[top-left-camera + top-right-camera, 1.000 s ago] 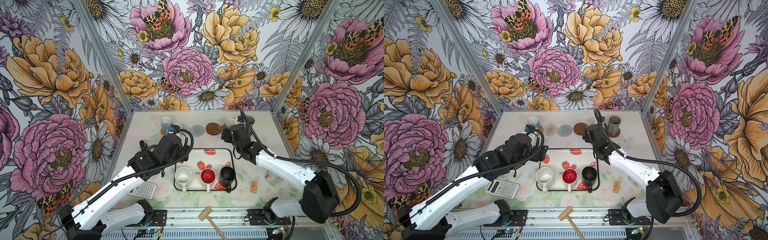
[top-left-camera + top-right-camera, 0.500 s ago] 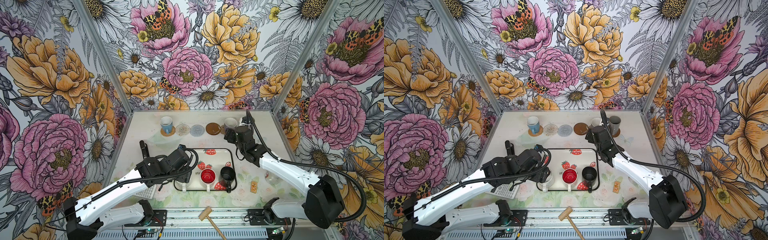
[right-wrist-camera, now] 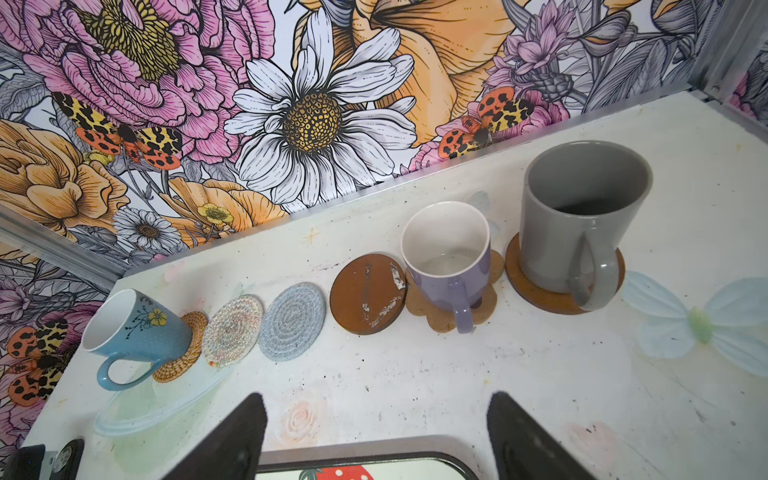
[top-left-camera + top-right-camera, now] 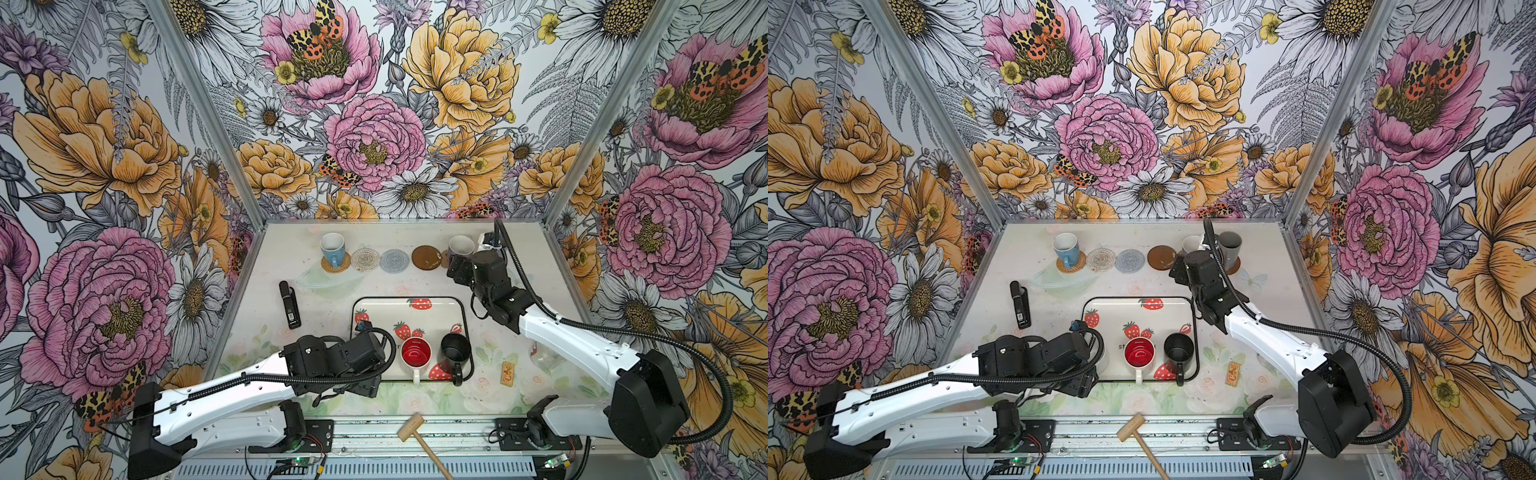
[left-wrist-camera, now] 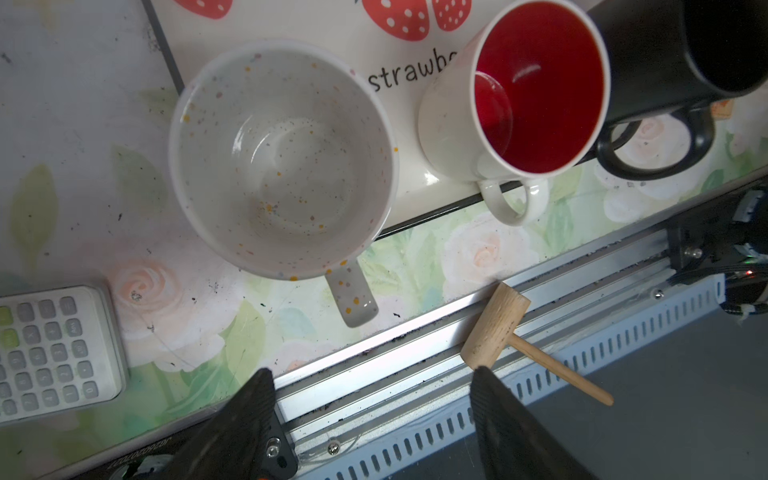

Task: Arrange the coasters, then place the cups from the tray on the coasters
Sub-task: 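Move the left gripper over the speckled white mug on the tray, then lower the left gripper onto the speckled white mug rim and grasp it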

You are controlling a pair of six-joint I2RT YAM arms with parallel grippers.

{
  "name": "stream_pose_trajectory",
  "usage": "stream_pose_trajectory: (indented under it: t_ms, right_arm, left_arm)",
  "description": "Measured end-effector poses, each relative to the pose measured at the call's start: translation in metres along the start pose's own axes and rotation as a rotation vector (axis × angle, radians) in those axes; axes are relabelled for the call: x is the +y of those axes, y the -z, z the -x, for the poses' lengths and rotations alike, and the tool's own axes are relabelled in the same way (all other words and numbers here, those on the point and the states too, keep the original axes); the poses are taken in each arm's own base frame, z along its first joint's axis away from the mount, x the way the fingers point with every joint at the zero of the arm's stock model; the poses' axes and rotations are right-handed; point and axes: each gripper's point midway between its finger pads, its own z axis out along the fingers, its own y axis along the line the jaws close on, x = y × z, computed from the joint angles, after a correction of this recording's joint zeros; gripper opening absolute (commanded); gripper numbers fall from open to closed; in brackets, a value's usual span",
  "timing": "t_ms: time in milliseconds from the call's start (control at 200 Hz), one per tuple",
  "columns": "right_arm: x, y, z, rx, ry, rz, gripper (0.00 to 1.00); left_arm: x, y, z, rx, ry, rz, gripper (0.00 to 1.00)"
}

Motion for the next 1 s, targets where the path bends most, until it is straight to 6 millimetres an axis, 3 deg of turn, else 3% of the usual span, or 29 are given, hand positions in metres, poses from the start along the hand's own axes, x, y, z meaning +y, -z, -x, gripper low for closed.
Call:
stream_pose_trajectory:
  t_ms: [260, 641, 1001]
  right_arm:
    - [0.0, -0.001, -0.003, 0.002, -0.009, 0.008, 0.85]
    - [0.005, -0.005, -0.005, 0.007, -0.015, 0.03, 0.85]
    - [0.006, -0.005, -0.005, 0.008, -0.02, 0.038, 0.85]
  left_arm:
    - [0.013, -0.008, -0.014, 0.01, 0.086, 0.015, 0.74]
    - [0.005, -0.01, -0.015, -0.005, 0.086, 0.007, 0.74]
    - [0.002, -0.028, -0.013, -0.023, 0.122, 0.023, 0.67]
